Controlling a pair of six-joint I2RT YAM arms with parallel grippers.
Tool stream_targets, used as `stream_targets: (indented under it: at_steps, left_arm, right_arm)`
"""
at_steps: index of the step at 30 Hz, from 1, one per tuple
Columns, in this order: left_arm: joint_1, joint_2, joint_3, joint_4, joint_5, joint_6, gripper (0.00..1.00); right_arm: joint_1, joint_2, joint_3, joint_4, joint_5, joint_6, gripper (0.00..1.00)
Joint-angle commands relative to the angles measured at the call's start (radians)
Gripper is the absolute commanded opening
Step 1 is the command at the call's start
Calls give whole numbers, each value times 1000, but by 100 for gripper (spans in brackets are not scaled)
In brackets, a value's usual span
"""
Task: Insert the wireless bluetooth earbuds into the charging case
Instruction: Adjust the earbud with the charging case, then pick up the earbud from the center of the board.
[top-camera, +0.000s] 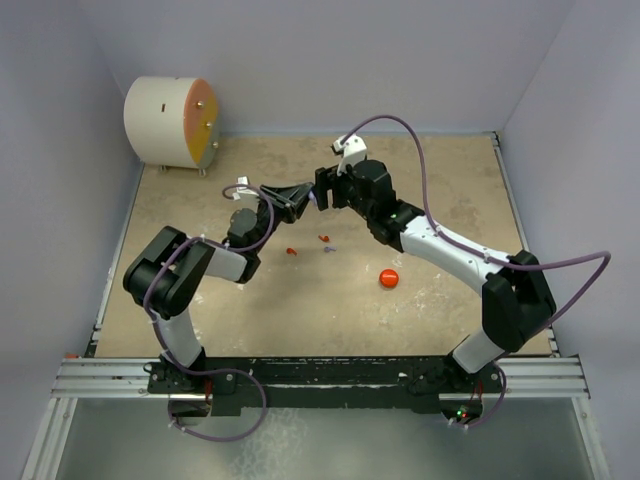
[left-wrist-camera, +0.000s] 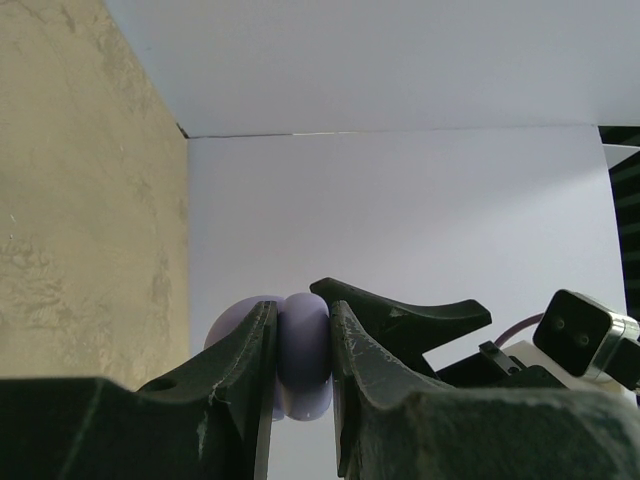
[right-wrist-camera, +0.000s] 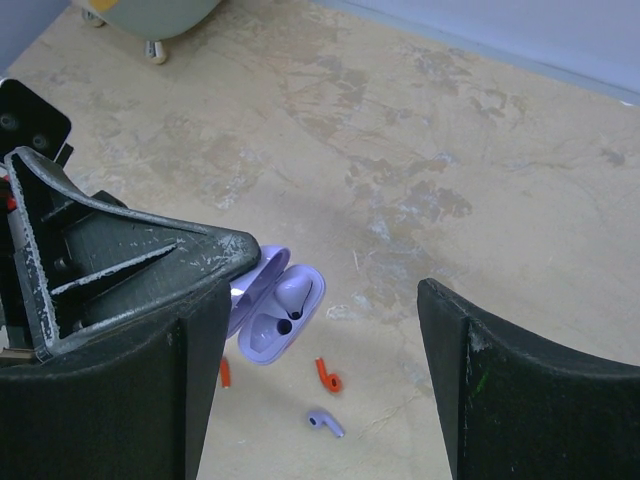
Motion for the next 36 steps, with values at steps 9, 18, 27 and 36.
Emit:
stream_targets:
  at_steps: [9,18,27,36]
  left_arm:
    - [52,-43,-42,81,22,-19,0]
    - [170,-128,-189,123,83,-21,0]
    - [176,-116,-264,197,94,-29,0]
    - [178,-54,-283,277,99,-77,0]
  right_arm:
    - [0,-114,-22,45,37,22,76]
    - [3,-96,-133,-3,15,1,66]
    - [15,-3,-164,-121,33,28,69]
    - [15,55,-198,-79,-87,18,72]
